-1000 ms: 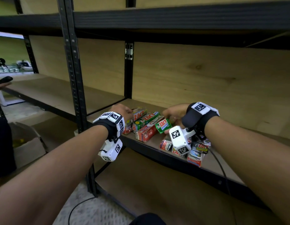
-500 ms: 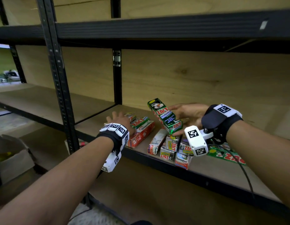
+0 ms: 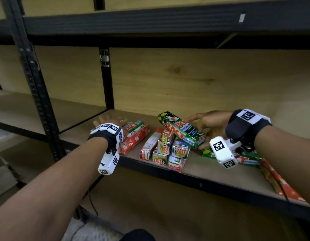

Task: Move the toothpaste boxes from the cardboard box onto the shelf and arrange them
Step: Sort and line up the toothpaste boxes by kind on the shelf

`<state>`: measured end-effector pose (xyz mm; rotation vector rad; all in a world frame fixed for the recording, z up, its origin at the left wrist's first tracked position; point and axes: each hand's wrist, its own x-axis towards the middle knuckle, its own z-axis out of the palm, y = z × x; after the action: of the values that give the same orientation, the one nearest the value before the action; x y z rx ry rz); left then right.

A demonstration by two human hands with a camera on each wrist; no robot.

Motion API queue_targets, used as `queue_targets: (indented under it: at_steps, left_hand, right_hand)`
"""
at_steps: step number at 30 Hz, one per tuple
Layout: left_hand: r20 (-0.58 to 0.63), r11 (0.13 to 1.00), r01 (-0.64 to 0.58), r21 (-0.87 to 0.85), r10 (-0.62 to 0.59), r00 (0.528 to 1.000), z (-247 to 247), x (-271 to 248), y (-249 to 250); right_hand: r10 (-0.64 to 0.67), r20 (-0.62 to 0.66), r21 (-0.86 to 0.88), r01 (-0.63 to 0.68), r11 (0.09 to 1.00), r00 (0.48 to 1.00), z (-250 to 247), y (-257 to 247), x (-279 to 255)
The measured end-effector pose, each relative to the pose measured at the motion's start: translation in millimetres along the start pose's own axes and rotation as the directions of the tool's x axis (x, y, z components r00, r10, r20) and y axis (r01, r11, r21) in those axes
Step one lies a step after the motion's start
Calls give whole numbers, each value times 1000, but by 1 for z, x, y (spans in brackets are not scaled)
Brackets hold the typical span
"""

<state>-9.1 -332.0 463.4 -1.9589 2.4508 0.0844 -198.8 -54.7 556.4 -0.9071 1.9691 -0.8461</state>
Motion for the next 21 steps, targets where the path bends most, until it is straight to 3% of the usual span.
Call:
queue_targets:
  at_steps: [4,7,11,16,21]
  left_hand:
    - [-6,995,-69,-68,69,998,20,28,-2]
    - [-37,997,-42,-64,40,999,1,-9,-2]
    - [-123,995,-44,-91,33,992,-11,-16,1]
    - [-369,972,-236,13,224,902,-37,-37,0]
    - [-489,935,-354,10,314,814,-66,-57,-11]
  right_hand:
    - [-67,-46,-283,52,958,997,7,-6,-4]
    - [-129,-133,-436,59,898,983,8,-6,9]
    - [-238,-237,-554,70,830,942,12,-6,25]
    - [-295,-271,-630,63,774,916,12,-5,30]
    - [-297,-261,-619,77,782,918,3,1,25]
